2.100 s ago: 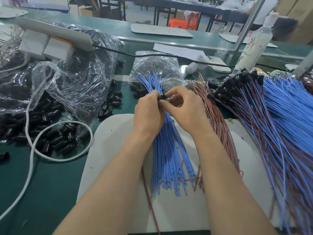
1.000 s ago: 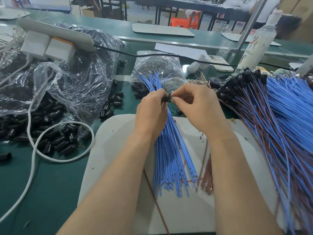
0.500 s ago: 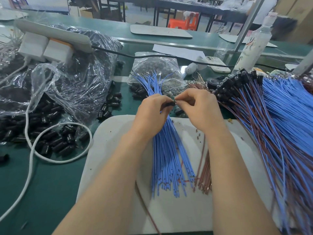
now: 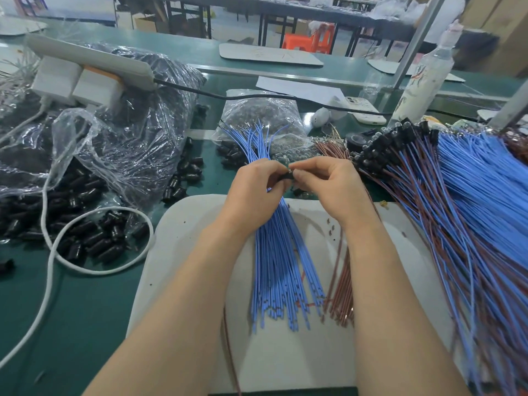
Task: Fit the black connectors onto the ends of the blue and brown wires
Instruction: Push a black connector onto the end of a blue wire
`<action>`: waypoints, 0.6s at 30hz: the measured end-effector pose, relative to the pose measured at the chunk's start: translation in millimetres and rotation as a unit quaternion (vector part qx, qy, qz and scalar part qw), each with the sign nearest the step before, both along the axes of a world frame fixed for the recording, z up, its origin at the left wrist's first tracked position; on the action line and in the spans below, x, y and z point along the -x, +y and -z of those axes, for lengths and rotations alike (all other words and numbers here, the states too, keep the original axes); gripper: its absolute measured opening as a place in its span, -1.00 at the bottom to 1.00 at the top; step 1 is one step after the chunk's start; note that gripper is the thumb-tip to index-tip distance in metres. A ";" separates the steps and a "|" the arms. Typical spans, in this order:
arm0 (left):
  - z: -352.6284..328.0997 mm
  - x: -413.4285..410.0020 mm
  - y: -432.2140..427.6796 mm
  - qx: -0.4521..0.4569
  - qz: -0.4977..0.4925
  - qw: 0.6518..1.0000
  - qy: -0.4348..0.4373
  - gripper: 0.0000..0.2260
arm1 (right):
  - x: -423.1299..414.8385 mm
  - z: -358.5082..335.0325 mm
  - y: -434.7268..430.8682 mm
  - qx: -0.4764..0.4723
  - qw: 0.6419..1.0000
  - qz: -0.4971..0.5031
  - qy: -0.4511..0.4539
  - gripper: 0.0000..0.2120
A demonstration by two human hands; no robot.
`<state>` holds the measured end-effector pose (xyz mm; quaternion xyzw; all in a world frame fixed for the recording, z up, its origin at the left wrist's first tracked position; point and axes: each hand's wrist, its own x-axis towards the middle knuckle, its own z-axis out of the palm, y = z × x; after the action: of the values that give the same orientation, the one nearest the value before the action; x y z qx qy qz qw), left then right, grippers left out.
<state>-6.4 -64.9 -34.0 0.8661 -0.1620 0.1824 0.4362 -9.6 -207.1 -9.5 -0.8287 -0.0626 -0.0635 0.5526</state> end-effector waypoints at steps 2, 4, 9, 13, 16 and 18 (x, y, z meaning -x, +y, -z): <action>-1.3 0.5 0.5 0.030 -0.010 0.999 0.006 -0.91 | 0.9 -0.4 2.1 -0.077 0.997 0.010 0.005 -0.86; -0.7 -0.2 1.8 0.046 -0.016 0.998 0.028 -0.91 | 1.0 -0.2 3.9 -0.113 0.993 0.020 0.013 -0.88; 0.4 -1.0 2.9 0.064 -0.010 0.996 0.068 -0.94 | -0.2 0.8 5.3 -0.132 0.990 0.027 0.032 -0.90; -1.6 1.7 2.2 0.073 -0.003 0.996 0.057 -0.91 | -2.1 4.4 6.1 -0.146 0.989 0.020 0.031 -0.90; -3.1 3.9 1.8 0.071 -0.003 0.996 0.048 -0.91 | -3.5 7.7 9.2 -0.161 0.986 0.015 0.033 -0.89; -3.6 4.6 1.9 0.064 -0.007 0.997 0.041 -0.91 | -4.5 9.2 11.1 -0.171 0.985 0.012 0.031 -0.87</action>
<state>-11.0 -63.0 -30.4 0.8441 -0.1260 0.1593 0.4963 -5.1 -196.0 -18.7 -0.7245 -0.0233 -0.0540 0.6867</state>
